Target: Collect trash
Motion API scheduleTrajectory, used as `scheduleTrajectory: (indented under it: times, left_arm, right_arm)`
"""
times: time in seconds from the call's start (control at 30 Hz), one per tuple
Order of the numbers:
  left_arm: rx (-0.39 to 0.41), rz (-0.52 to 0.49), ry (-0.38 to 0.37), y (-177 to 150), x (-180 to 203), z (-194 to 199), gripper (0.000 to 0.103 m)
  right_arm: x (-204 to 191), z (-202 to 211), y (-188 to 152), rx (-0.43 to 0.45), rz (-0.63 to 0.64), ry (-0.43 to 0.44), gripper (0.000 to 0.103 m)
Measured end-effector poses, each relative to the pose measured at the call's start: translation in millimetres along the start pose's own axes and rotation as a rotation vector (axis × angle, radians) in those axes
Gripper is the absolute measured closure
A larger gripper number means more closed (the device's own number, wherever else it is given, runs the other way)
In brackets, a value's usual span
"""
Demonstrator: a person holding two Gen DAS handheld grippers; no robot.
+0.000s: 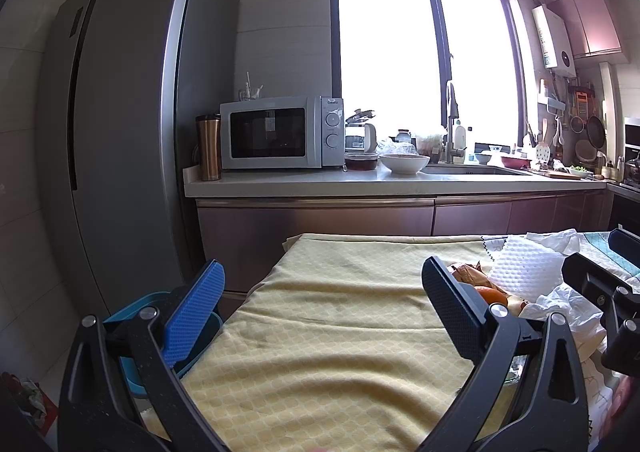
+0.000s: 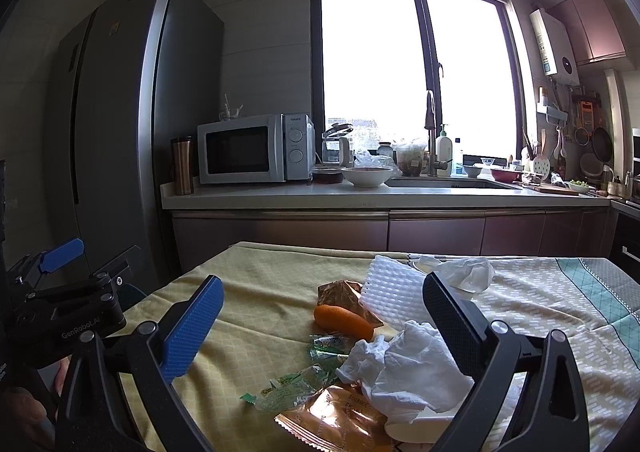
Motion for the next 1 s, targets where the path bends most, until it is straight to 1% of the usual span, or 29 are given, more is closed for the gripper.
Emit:
scheduleTrajectory:
  times: [0.53,0.67,0.8,0.93,1.0]
  left_arm:
    - [-0.004,-0.001,-0.005,-1,1,0,0.006]
    - [-0.014,-0.007,-0.02,-3,5,-2,0.006]
    - [-0.039,-0.015,-0.048,-8,12,-5,0.006]
    - [-0.076,-0.051,-0.102,-15,28,-8,0.006]
    - [-0.098,-0.08,-0.147,-21,40,-9,0.006]
  right_arm:
    - [0,0,0,-0.001,-0.003,0.001,0.007]
    - [1,1,0,-0.003,-0.004,0.004,0.007]
    - [12,0,-3,-0.025,-0.011,-0.015,0.007]
    - [30,-3,-14,-0.074,-0.038,-0.043,0.007]
    - [40,-5,-21,-0.108,-0.049,-0.059,0.007]
Point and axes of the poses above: each gripper's, at about its wrist camera, not at the fingertips, and z roughly against the way its jaws point, x to its right, y to its top, the point moved 6 cm from there along -z, roughly the way its jaws point, and after that the axes turned 6 degrees about z, right-handed, at the moved point
